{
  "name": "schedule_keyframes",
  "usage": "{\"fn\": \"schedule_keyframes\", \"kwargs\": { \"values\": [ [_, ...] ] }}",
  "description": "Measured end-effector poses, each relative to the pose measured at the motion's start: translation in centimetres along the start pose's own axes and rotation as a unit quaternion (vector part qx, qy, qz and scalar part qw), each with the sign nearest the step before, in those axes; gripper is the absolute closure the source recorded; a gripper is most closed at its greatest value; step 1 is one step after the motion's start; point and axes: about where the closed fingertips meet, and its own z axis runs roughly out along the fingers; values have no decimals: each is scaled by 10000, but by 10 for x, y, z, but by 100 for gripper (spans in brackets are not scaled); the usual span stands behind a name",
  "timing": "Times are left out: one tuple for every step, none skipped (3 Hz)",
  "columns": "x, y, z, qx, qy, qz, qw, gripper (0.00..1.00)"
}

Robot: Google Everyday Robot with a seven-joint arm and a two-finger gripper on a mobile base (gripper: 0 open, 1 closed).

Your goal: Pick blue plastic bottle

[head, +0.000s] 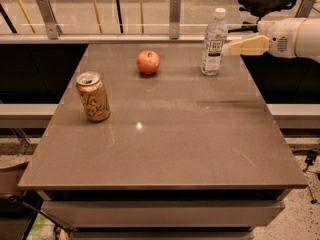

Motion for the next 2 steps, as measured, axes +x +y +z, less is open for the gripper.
{"fn": "schedule_keyframes", "kwargs": {
  "values": [
    [4,1,17,-233,-41,-54,9997,0],
    [5,-1,41,-517,-90,-95,9986,0]
  ]
}}
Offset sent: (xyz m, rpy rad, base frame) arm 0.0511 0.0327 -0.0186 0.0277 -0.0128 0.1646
